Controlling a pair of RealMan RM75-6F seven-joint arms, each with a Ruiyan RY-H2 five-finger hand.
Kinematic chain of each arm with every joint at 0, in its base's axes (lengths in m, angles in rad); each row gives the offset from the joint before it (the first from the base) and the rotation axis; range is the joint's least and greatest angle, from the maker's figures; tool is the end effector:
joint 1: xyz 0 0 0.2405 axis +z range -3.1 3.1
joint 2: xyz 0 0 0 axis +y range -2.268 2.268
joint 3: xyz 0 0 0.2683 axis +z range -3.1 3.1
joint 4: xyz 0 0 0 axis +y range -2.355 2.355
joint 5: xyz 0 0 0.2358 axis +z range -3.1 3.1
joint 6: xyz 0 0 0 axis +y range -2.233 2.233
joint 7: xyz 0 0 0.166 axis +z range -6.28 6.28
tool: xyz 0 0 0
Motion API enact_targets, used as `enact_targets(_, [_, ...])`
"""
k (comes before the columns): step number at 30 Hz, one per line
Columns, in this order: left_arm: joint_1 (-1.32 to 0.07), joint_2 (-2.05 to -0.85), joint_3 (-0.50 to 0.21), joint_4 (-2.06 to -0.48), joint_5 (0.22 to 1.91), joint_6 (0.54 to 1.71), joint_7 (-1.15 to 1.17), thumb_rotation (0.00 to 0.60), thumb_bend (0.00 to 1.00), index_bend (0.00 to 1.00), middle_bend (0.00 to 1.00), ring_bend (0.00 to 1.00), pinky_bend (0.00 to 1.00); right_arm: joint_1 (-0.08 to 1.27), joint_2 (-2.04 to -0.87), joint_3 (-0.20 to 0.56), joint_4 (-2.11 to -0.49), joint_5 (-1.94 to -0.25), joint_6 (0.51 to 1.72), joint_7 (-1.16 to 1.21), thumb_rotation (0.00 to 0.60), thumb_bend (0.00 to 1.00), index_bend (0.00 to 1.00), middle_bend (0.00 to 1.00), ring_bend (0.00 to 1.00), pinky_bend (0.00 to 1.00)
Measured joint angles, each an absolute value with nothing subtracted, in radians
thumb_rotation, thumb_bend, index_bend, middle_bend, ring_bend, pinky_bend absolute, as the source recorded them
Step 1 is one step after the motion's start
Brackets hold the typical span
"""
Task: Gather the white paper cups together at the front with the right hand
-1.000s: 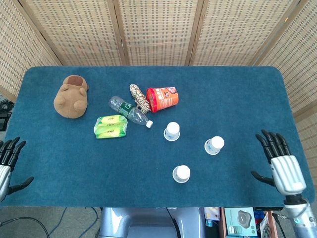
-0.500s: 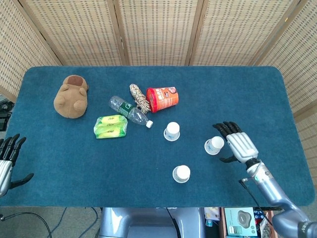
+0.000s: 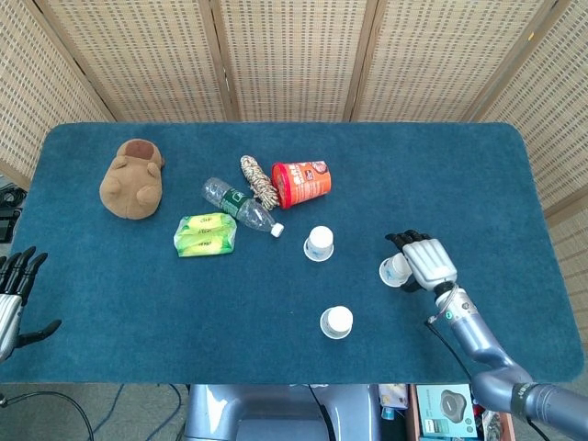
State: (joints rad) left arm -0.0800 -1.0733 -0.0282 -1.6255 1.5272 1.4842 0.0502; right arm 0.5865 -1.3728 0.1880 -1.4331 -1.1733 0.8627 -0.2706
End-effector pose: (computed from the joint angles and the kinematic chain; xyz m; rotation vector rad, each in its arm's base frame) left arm -0.3323 0.1994 0.1498 -1.4421 -0.8470 -0.8416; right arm -0.2495 -0.3779 0.0119 1.7886 -0.9621 0.7185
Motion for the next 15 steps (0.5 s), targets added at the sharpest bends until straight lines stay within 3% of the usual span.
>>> enact_targets(8, [-0.083,-1.071,-0.026,-1.633,1.528,1.482,0.054,0.6,0.17,0.0,0.0,0.0,0.0,0.6,-1.394,0.178,-1.399,-1.159,0.883,-0.28,0.6,0.4,0.43,0.55,0.43,0.55])
enact_targets(15, [-0.083,-1.068,-0.026,-1.633,1.527,1.483,0.045,0.6,0.17,0.0,0.0,0.0,0.0,0.595,-1.38,0.166,-1.417,-1.185,0.904,-0.265,0.6,0.44,0.45,0.57,0.45,0.56])
